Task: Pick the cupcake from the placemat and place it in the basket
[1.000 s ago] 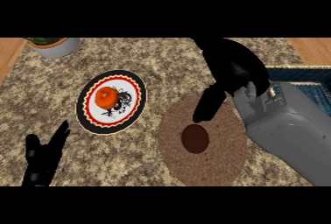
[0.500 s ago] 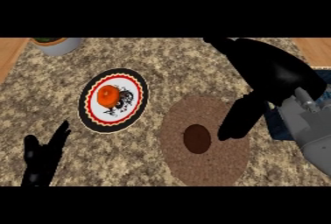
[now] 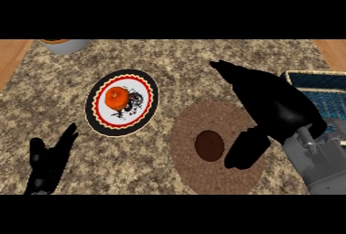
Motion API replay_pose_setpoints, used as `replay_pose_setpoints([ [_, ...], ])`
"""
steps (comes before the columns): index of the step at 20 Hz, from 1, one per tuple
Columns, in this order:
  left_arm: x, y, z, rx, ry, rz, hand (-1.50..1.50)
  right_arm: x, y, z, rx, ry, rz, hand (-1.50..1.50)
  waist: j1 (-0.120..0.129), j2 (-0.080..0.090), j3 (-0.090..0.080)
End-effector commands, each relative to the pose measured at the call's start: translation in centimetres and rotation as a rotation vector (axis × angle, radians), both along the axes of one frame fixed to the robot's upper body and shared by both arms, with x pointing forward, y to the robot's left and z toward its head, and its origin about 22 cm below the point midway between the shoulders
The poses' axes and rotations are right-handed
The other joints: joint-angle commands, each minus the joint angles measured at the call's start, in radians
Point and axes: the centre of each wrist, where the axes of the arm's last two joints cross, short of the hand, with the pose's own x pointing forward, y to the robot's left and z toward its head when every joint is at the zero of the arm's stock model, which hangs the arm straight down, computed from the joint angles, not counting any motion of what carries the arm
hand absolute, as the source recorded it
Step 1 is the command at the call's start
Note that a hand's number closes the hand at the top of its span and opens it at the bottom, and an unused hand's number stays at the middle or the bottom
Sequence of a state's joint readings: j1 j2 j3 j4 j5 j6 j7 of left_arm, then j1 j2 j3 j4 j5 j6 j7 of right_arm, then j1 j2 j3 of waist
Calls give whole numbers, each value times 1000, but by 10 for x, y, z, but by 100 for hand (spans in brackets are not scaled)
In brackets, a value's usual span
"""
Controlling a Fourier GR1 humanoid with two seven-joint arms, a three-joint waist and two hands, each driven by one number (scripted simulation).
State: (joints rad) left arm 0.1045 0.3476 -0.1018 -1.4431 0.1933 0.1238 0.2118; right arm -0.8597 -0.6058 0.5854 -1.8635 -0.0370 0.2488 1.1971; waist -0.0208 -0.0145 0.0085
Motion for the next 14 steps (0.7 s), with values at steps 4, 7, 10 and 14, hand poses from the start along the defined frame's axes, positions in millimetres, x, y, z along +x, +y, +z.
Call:
replay_pose_setpoints([
  [4, -10, -2, -17, -42, 100, 1, 0, -1, 2, -43, -108, 68, -170, -150, 12, 13, -10],
  [7, -10, -16, -17, -45, 104, -12, 0, -7, 16, -49, -145, 109, -169, -150, 16, 10, -10],
  [10, -21, -14, -34, -50, 109, -2, 0, -9, 17, -70, -134, 117, -182, -150, 17, 13, -11],
  [14, -6, -7, -22, -32, 93, -2, 0, -17, 18, -90, -117, 118, -182, -150, 13, 12, -9],
])
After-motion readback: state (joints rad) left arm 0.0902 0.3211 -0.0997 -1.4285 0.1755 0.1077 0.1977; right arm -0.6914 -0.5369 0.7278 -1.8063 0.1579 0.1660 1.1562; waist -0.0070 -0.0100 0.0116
